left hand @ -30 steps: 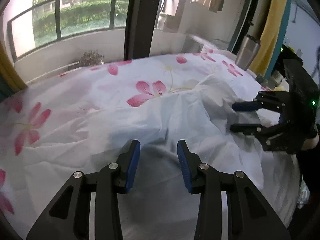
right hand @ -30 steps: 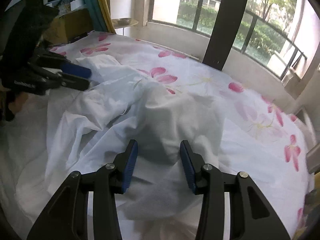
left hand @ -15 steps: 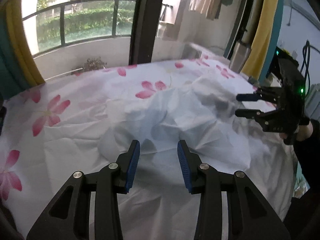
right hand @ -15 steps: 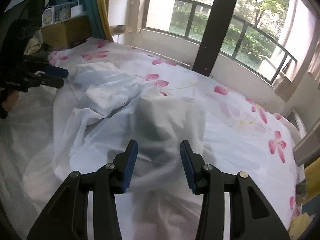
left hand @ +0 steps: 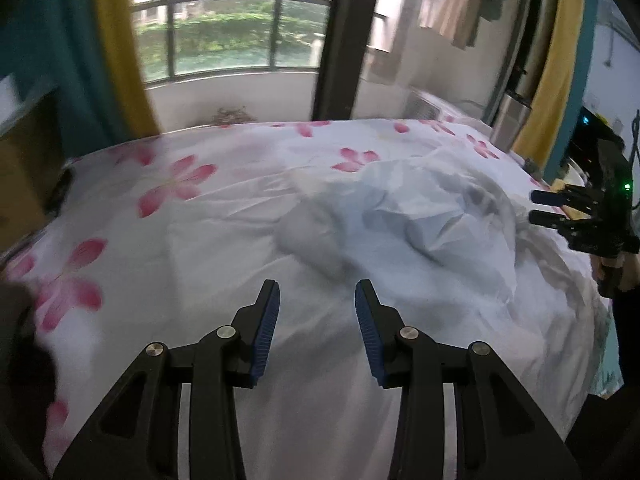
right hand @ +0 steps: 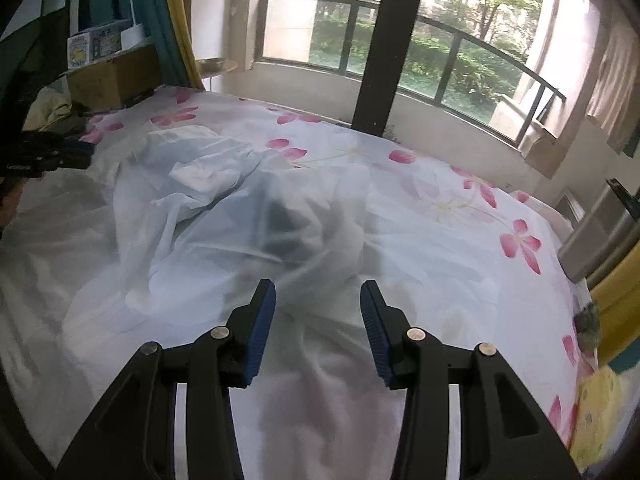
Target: Fold large clothes
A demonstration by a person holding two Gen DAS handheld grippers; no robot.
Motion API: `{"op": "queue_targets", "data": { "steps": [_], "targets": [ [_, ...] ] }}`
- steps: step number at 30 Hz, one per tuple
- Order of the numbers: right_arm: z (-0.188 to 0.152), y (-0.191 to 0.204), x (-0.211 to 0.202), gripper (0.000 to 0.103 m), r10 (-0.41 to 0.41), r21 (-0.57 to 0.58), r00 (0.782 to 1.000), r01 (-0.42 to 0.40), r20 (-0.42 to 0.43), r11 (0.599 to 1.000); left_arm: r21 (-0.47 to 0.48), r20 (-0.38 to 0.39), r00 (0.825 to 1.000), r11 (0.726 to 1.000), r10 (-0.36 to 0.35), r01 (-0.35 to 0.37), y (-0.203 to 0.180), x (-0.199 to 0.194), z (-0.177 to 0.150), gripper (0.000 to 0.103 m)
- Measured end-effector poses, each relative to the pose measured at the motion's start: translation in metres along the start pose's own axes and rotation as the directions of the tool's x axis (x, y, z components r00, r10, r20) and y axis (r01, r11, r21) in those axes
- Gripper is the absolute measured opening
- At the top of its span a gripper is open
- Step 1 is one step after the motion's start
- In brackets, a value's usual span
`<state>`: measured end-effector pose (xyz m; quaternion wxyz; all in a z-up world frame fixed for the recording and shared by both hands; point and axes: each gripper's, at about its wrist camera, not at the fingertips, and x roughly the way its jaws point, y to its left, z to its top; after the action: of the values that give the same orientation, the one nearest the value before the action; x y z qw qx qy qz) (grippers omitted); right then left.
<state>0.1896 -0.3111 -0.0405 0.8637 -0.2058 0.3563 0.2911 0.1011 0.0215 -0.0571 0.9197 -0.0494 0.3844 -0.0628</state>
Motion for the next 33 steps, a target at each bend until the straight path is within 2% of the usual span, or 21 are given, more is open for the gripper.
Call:
{"op": "queue_targets", "data": {
  "steps": [6, 12, 20, 24, 28, 33],
  "targets": [
    [-0.02, -0.001, -0.019, 0.044, -0.022, 0.057, 1.0, 0.022, 0.007, 0.998, -0.103, 0.03, 0.994, 0.99, 0.104, -0.101, 0.029, -0.048, -0.041, 0.042],
    [-0.034, -0.001, -0.031, 0.044, -0.045, 0.088, 0.999, 0.045, -0.003, 0.995, -0.201, 0.043, 0.985, 0.967, 0.17, -0.158, 0.053, -0.079, -0.076, 0.042],
    [-0.051, -0.001, -0.053, 0.044, -0.122, 0.101, 0.992, 0.122, -0.005, 0.987, -0.262, 0.031, 0.979, 0.947, 0.203, -0.188, 0.064, -0.098, -0.109, 0.042],
    [-0.075, -0.013, -0.064, 0.044, -0.171, 0.151, 0.984, 0.176, -0.045, 0.973, -0.272, -0.015, 0.986, 0.948, 0.168, -0.165, 0.06, -0.093, -0.127, 0.042],
    [-0.1, -0.029, -0.075, 0.044, -0.218, 0.203, 0.972, 0.232, -0.086, 0.951, -0.265, -0.033, 0.985, 0.948, 0.171, -0.173, 0.052, -0.093, -0.14, 0.042],
    [-0.13, -0.046, -0.085, 0.047, -0.27, 0.247, 0.95, 0.302, -0.158, 0.921, -0.263, -0.031, 0.973, 0.937, 0.229, -0.229, 0.051, -0.103, -0.155, 0.042]
  ]
}}
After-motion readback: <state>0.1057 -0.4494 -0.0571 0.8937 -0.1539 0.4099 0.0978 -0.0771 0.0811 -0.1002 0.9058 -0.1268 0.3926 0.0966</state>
